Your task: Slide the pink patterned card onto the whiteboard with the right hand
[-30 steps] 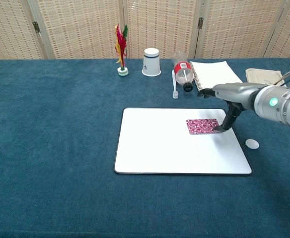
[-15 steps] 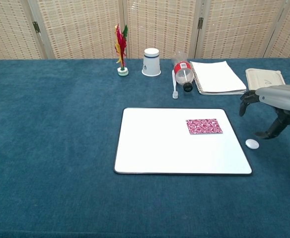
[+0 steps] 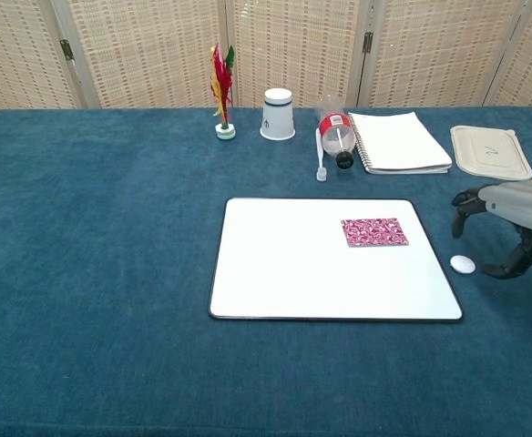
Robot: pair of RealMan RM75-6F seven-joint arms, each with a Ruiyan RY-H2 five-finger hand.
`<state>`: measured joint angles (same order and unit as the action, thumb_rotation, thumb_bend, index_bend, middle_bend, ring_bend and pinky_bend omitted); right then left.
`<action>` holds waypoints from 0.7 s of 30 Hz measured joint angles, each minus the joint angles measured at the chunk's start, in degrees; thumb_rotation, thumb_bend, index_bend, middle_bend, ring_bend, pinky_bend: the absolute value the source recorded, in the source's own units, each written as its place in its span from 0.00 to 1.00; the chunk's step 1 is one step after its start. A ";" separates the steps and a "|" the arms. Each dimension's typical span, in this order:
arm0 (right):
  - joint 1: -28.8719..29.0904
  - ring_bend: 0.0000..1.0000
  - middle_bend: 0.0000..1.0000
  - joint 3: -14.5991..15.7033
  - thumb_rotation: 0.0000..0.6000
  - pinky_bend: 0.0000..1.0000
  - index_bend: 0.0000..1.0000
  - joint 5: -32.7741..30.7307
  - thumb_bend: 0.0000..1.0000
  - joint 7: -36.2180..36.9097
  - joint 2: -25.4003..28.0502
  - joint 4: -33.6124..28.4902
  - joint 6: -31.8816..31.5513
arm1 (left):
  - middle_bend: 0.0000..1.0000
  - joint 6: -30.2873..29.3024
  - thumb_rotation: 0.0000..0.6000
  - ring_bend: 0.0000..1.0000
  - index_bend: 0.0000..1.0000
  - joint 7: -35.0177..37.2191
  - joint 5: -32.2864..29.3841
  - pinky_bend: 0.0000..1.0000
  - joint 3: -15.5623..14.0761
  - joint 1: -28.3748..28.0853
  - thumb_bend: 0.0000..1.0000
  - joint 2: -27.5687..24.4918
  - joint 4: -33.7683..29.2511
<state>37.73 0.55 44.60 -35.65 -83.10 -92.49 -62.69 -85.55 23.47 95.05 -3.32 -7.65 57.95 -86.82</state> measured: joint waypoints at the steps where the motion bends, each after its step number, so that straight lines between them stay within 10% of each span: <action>1: -0.01 0.00 0.09 -0.10 1.00 0.00 0.34 -0.11 0.25 -0.12 -0.24 0.33 0.21 | 0.03 0.02 1.00 0.02 0.10 0.05 0.00 0.18 0.00 -0.01 0.25 0.00 0.02; 21: -0.27 0.00 0.10 -1.38 1.00 0.00 0.36 -0.93 0.26 -3.03 -3.21 2.29 1.25 | 0.03 0.30 1.00 0.02 0.10 1.18 -0.09 0.18 0.05 -0.19 0.25 -0.14 0.50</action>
<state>37.46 -0.83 43.66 -38.68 -86.31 -90.20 -61.44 -85.26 24.65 94.96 -3.26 -7.83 57.81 -86.32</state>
